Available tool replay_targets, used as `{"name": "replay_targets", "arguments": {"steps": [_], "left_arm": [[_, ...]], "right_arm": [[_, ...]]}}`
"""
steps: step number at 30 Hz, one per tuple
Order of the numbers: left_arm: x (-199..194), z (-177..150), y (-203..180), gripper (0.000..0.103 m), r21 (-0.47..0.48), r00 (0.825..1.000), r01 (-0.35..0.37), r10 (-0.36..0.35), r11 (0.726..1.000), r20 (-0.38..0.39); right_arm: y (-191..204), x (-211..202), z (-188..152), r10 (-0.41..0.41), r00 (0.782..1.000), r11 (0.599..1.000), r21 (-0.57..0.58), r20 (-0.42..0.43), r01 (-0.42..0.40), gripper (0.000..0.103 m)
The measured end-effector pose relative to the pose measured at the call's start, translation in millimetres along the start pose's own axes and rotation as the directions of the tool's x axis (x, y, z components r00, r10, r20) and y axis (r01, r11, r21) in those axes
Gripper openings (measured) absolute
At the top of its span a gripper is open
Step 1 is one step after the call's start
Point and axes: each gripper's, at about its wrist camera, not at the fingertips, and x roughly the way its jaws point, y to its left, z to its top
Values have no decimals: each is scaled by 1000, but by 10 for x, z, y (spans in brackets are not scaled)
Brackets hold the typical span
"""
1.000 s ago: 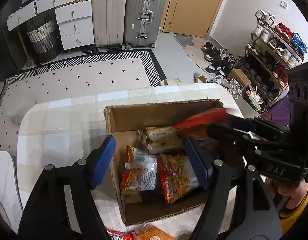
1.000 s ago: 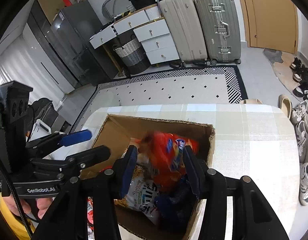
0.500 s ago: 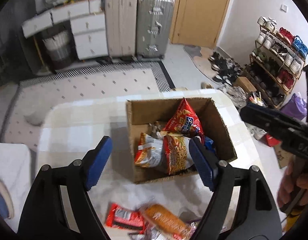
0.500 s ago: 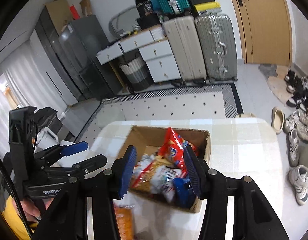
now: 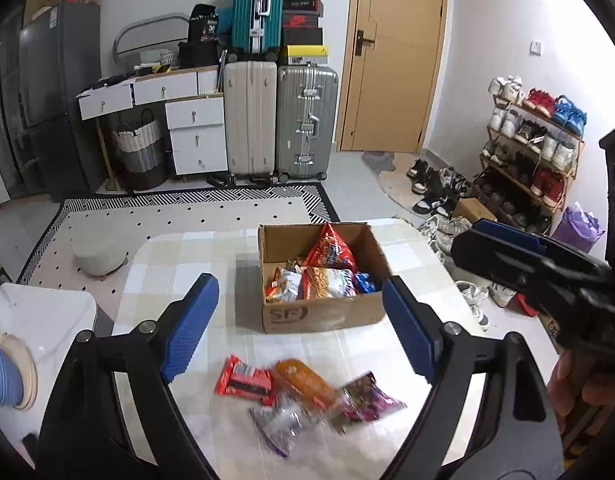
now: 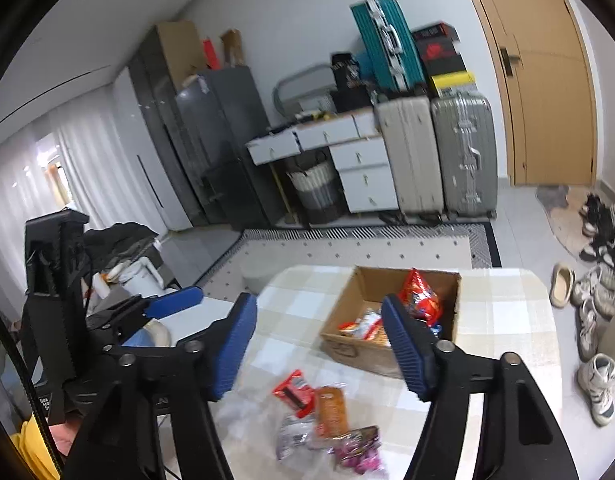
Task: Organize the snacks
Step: 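Move both tools back toward the remaining snack pile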
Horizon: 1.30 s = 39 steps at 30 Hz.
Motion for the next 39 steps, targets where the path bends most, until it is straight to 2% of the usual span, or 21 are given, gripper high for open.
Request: {"name": "replay_targets", "arguments": {"steps": [4,6,7,8,10,12,14,17,22,26,29,32,35,39], "left_arm": [[-514,-195,-32,83,-7,999,-4,4,1000,35],[-739,-297,-40,84,-4,998,-3,3,1000,55],[-868,-358,-54,84,1,997,-8,8,1000,71],[-981,-410,-64,86,6,996,-12,12,1000,86],[-1207,-543,-66,91,12,994,-24,22,1000,111],[-1398,-669,-71,100,23,990,-37,33,999,137],[-1627,-840,-92,102,38,983,-54,46,998,180],[-1816,-1009,-71,102,24,977,-45,39,999,209],[-1996,-1370,44,102,-16,972,-36,39,999,232],[-1829,-1588,187,102,-48,965,-83,92,995,245],[-1608,-1768,305,102,-69,968,-80,94,994,232],[-1330,-1941,407,102,-89,973,-102,118,991,197],[-930,-2064,508,102,-113,983,-93,110,989,149],[-373,-2153,578,102,-121,992,-99,107,988,61]], "right_arm": [[319,-303,-146,16,999,999,-41,30,-15,68],[445,-427,-228,16,999,998,-56,44,-14,74],[509,-502,-280,17,998,998,-62,55,-14,83],[557,-562,-333,17,998,998,-67,64,-13,87],[648,-722,-461,15,996,997,-77,93,-7,87],[720,-845,-583,13,993,996,-90,116,-3,90],[797,-964,-731,-2,990,994,-106,142,17,94],[836,-1047,-897,-20,985,991,-130,171,43,94],[840,-1139,-1242,-27,981,998,-59,193,39,101],[818,-1112,-1496,-43,973,995,-82,228,63,102],[723,-972,-1641,-53,973,993,-89,227,74,102],[601,-750,-1737,-70,978,990,-108,196,93,102],[464,-536,-1830,-88,982,988,-113,167,108,102],[203,-250,-1993,-114,986,990,-64,120,122,102]]}}
